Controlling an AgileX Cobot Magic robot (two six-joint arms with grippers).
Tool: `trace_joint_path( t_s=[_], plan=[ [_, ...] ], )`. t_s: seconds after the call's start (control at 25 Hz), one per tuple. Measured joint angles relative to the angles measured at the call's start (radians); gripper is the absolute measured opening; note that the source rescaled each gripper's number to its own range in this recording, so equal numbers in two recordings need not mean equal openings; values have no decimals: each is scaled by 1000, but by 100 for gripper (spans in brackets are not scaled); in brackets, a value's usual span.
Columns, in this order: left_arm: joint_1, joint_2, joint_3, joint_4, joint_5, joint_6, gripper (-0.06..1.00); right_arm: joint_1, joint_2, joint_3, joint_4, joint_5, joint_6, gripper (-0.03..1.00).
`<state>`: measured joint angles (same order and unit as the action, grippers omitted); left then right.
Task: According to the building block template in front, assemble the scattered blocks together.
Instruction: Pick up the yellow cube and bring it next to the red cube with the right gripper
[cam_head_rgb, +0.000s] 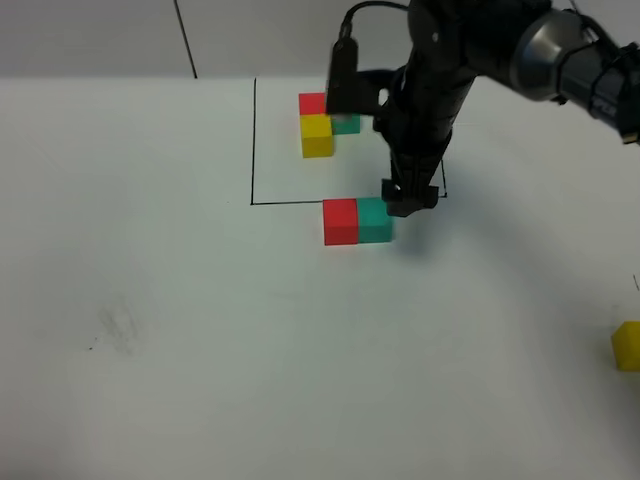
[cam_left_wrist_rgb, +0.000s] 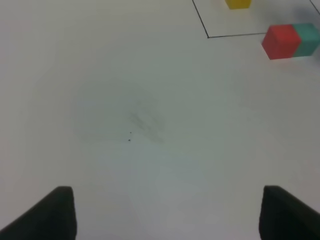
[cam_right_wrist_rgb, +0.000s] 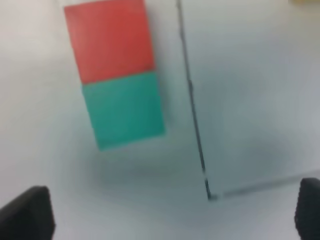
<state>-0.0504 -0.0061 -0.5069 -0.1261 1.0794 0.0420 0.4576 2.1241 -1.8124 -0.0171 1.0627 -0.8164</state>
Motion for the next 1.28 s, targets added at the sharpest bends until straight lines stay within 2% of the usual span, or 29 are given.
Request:
trace_joint_path(
  t_s=[0.16,0.28,0.36,0.56,0.68,0.88,1.08,1.28],
  plan=[
    [0,0,0,0,0,0,66,-91,-85,11,-36,60,271,100],
    [0,0,0,0,0,0,66,-178,-176,101,-91,63,463,99],
    [0,0,0,0,0,0,66,-236,-258,204,-130,27,555,98],
    [0,0,0,0,0,0,66,-393,-530,526,-192,-143,800,97],
    [0,0,0,0,0,0,66,-478,-668,689,-203,-217,864,97],
    [0,0,0,0,0,0,66,-597,-786,877,-201,-254,885,97],
    [0,0,0,0,0,0,66,-624,-774,953,-164,-264,887,97],
    [0,0,0,0,0,0,66,-624,-710,1021,-130,-317,887,97]
  ],
)
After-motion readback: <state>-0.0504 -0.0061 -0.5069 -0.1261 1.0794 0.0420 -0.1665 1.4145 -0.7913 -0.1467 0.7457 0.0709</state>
